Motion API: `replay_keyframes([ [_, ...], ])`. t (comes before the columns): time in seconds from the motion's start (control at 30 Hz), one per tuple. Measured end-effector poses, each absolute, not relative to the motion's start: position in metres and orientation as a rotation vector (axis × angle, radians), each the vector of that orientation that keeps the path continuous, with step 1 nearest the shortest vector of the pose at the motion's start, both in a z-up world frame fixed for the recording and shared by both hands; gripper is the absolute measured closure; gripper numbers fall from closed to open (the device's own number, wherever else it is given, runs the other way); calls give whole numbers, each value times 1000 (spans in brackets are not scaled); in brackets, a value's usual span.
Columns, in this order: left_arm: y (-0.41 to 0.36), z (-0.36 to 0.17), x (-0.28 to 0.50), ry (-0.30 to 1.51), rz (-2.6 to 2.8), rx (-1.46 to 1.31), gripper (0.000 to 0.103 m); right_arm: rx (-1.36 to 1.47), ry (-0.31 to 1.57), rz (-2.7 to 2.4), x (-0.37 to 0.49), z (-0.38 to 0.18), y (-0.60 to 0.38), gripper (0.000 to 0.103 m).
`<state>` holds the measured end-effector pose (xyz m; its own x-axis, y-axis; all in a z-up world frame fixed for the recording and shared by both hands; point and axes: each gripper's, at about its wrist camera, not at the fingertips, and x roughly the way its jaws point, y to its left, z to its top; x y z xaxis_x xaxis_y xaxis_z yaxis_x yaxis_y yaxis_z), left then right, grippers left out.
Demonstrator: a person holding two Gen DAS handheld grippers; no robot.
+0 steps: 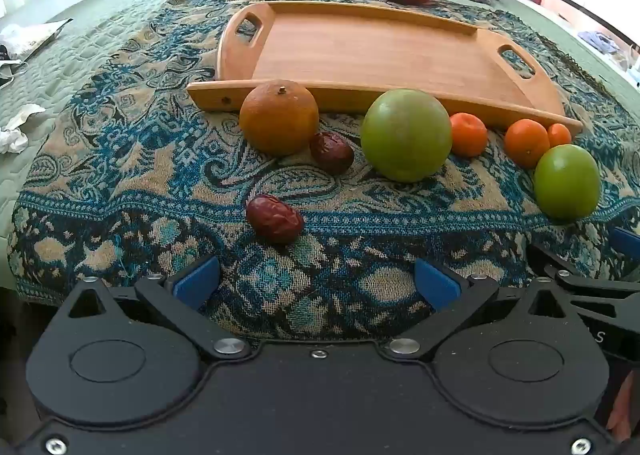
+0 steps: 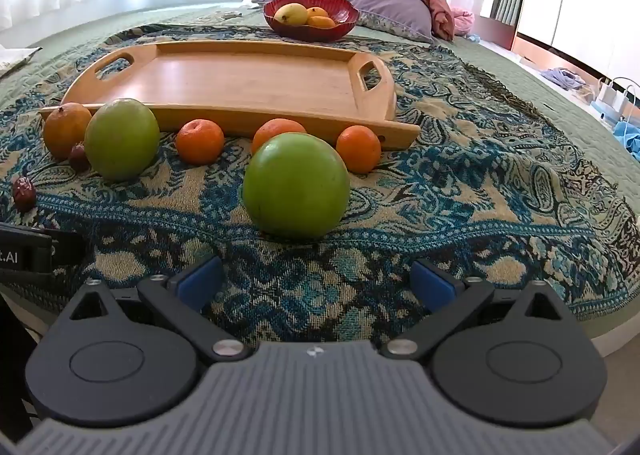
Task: Organize fruits
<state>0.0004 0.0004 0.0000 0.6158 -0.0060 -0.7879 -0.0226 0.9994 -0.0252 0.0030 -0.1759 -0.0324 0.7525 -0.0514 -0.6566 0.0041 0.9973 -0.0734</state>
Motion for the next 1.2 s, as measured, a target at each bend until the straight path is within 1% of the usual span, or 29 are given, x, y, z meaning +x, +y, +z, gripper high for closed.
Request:
replay_keyframes([
  [1.2,0,0,0,896,13,-25,0,-68,717,-29,3,-33,-177,0],
])
